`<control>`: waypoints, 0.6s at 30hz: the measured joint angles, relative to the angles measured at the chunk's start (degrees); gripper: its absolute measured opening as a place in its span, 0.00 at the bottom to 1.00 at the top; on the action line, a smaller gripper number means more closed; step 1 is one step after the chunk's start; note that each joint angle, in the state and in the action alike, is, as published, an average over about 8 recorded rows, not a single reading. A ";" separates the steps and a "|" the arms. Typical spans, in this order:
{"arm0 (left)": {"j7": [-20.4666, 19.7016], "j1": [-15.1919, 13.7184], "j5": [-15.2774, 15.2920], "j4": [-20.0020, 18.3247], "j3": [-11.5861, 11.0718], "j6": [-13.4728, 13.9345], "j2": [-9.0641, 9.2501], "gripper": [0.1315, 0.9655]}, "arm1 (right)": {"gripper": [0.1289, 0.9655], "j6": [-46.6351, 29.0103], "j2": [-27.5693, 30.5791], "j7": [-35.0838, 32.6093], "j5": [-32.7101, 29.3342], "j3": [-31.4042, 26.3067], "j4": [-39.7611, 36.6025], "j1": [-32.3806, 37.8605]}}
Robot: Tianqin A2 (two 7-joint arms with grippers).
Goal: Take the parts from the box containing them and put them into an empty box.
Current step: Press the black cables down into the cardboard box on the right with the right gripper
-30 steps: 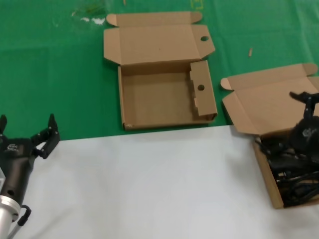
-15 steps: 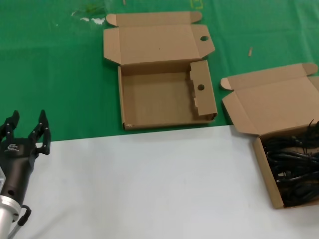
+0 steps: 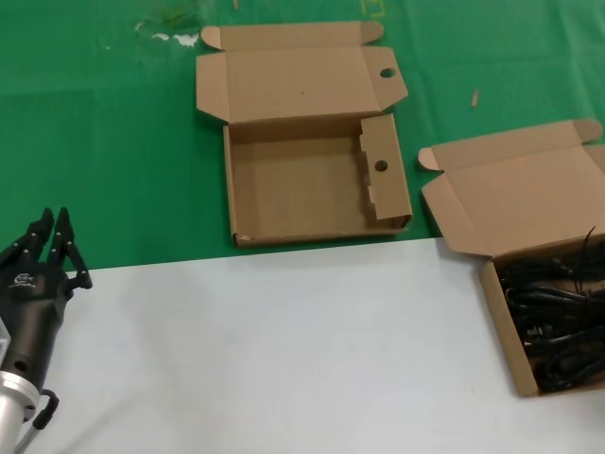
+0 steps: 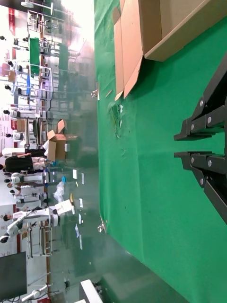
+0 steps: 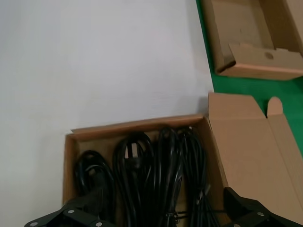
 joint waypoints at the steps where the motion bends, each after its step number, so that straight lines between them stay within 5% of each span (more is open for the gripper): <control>1: 0.00 0.00 0.00 0.00 0.00 0.00 0.00 0.11 | 0.91 -0.22 -0.51 -0.44 -0.49 -0.51 -0.78 0.89; 18: -0.02 0.00 0.00 0.00 0.00 0.00 0.00 0.01 | 0.64 -2.25 -6.61 -4.72 -4.34 -5.61 -10.88 9.69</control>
